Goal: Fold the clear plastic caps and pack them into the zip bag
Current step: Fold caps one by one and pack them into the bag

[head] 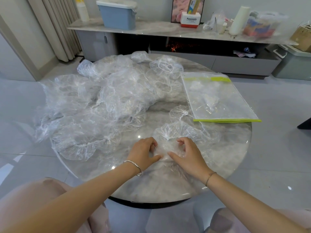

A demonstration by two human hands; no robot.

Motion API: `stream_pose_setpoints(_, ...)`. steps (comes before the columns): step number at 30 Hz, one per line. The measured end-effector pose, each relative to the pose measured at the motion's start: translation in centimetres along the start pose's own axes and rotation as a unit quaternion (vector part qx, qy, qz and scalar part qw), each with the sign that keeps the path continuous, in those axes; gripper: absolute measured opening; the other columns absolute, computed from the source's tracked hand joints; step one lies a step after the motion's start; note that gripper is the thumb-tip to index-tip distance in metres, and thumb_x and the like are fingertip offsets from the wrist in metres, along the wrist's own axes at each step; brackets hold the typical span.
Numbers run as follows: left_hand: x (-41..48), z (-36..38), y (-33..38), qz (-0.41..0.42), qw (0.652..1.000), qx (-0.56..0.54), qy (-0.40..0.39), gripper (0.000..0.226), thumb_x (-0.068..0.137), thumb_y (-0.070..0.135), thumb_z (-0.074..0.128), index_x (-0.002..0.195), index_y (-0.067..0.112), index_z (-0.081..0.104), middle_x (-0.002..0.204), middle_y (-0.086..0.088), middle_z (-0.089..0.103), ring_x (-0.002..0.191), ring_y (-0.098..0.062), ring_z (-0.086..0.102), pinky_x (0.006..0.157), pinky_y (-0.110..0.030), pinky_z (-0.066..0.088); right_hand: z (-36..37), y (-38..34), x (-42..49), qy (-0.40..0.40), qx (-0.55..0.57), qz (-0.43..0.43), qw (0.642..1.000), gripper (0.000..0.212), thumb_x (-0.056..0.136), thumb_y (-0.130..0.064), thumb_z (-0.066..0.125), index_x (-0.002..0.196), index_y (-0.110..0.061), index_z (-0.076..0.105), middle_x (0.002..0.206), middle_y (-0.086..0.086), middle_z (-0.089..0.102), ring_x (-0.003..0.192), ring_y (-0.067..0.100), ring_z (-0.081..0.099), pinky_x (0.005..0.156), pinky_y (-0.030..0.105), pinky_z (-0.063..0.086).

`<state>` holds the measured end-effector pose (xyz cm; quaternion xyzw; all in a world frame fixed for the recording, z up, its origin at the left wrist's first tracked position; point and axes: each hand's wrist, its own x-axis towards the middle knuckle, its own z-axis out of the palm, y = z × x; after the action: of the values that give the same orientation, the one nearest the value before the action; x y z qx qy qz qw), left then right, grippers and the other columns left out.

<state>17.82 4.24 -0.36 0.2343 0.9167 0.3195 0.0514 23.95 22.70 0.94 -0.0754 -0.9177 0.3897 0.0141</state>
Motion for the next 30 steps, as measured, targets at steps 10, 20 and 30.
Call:
stream_pose_setpoints(10,1.2,-1.2,1.1,-0.043,0.99,-0.132,-0.008,0.032,0.083,0.039,0.067,0.112,0.027,0.06,0.104,0.015,0.057,0.1,-0.006,0.048,0.085,-0.017,0.035,-1.3,-1.7,1.4,0.018,0.161,-0.008,0.987,0.016,0.078,-0.015,0.075,0.078,-0.021,0.061,0.079,-0.011,0.061,0.08,0.004,0.056,0.078,0.014,0.042)
stream_pose_setpoints(20,6.4,-4.5,6.9,0.029,0.975,-0.204,-0.088,0.016,0.079,0.025,0.075,0.086,0.012,0.071,0.081,-0.007,0.071,0.068,-0.013,0.063,0.071,-0.027,0.051,-8.0,-1.4,2.9,-0.101,0.286,0.083,0.949,0.036,0.08,-0.016,0.074,0.113,-0.017,0.059,0.099,-0.002,0.071,0.091,0.006,0.067,0.084,0.024,0.053)
stream_pose_setpoints(30,16.0,-1.5,13.7,0.046,0.947,-0.279,-0.153,0.017,0.078,0.013,0.075,0.092,0.014,0.064,0.059,0.008,0.066,0.058,-0.003,0.056,0.063,-0.012,0.046,-15.3,2.9,6.3,-0.031,0.297,0.13,0.946,0.016,0.084,-0.015,0.069,0.099,-0.009,0.069,0.075,0.0,0.065,0.064,0.006,0.059,0.06,0.017,0.05)
